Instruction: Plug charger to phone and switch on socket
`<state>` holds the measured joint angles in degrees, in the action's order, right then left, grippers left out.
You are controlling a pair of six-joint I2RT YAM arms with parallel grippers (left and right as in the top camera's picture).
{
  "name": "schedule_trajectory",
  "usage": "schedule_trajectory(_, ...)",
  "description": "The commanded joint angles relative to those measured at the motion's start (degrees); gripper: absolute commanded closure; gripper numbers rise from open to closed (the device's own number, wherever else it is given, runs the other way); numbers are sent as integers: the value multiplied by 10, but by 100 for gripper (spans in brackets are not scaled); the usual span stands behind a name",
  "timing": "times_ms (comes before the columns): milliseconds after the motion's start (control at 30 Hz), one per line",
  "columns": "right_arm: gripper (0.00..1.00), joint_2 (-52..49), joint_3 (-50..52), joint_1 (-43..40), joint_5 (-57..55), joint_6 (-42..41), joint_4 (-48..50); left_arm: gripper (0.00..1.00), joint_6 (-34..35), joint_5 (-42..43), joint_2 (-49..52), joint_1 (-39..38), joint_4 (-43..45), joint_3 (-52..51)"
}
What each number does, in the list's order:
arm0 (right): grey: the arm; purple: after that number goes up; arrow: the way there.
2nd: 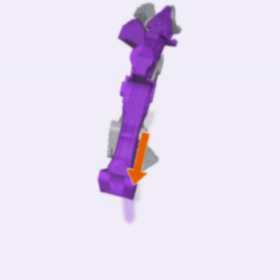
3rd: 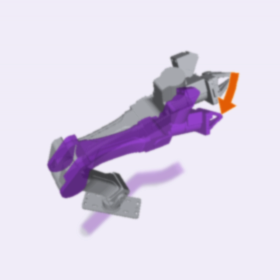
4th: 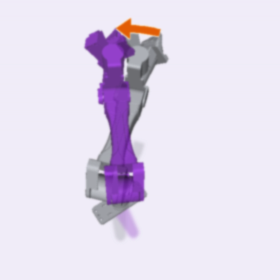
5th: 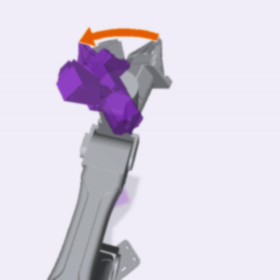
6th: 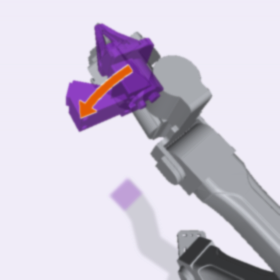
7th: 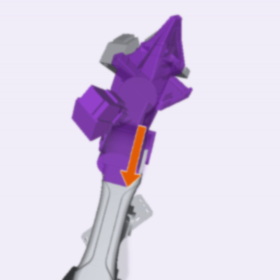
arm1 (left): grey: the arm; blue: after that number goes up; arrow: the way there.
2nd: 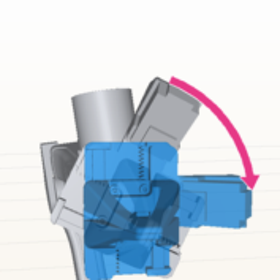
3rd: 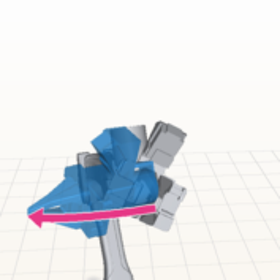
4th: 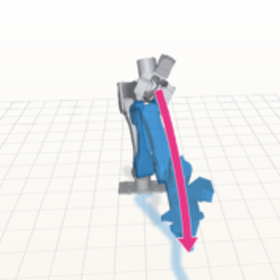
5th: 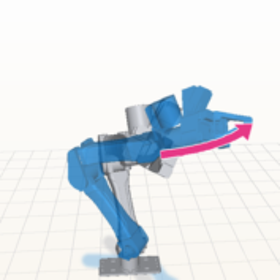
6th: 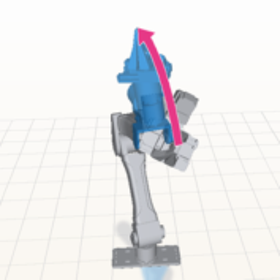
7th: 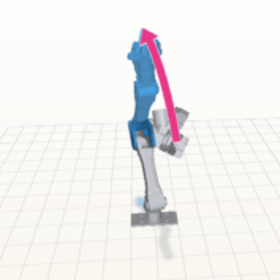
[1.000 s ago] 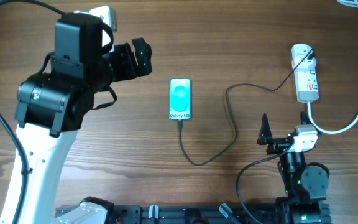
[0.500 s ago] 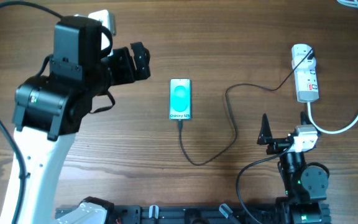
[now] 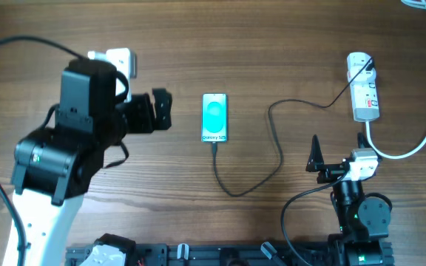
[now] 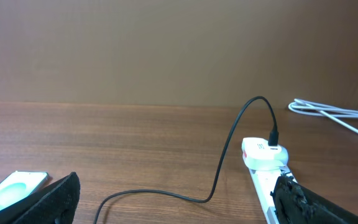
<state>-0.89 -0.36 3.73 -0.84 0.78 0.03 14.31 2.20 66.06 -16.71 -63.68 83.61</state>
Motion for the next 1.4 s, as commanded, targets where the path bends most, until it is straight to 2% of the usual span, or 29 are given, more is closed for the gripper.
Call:
schedule_trajectory(0,0,7,1,0,8,7,3,0,-19,10,-50,29,-16,-37)
schedule_trajectory(133,0,7,1,0,8,7,3,0,-28,12,-96,61,-19,-71)
schedule_trajectory(233,0,7,1,0,8,7,3,0,-94,19,-144,72,1,-126)
schedule_trajectory(300,0,7,1,0,8,7,3,0,-121,25,-180,73,46,-177)
schedule_trajectory(533,0,7,1,0,8,7,3,0,-122,34,-326,73,222,-370)
schedule_trajectory(700,0,7,1,0,8,7,3,0,-121,33,-414,73,310,-487)
schedule_trajectory(933,0,7,1,0,8,7,3,0,-76,33,-499,97,385,-599)
schedule_trajectory(1167,0,7,1,0,8,7,3,0,-74,33,-578,121,422,-675)
schedule_trajectory(1367,0,7,1,0,8,7,3,0,-74,44,-619,121,496,-728)
